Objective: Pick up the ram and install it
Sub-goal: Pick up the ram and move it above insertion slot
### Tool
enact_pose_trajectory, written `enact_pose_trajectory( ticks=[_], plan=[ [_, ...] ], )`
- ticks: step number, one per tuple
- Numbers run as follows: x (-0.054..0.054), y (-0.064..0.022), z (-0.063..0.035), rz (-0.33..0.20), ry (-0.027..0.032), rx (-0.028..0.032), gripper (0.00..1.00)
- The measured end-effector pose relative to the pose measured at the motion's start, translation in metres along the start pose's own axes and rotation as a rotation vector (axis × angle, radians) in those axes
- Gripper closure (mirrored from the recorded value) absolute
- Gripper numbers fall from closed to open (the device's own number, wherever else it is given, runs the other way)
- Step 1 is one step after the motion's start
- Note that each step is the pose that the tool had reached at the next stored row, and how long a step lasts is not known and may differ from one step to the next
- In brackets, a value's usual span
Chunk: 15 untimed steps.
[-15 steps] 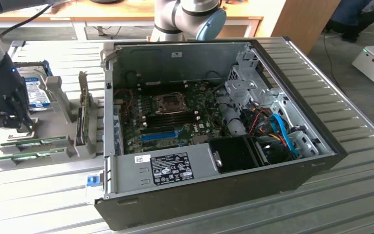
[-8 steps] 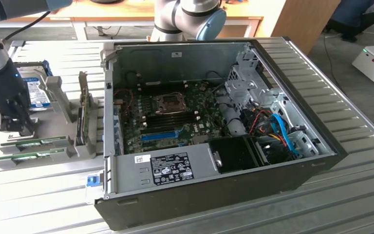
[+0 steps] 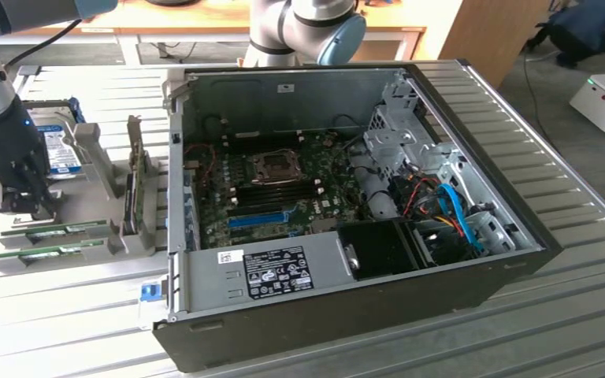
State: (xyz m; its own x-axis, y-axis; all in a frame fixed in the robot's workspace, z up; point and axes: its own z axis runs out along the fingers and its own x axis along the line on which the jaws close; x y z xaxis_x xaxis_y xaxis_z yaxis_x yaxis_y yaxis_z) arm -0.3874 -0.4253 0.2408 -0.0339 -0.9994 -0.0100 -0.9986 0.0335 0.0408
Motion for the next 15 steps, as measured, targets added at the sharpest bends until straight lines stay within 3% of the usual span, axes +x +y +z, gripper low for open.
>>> enact_pose_trajectory(
  ticks=[15],
  plan=[
    [0.015, -0.0005, -0.0002, 0.0, 0.0004, 0.0, 0.76]
  ],
)
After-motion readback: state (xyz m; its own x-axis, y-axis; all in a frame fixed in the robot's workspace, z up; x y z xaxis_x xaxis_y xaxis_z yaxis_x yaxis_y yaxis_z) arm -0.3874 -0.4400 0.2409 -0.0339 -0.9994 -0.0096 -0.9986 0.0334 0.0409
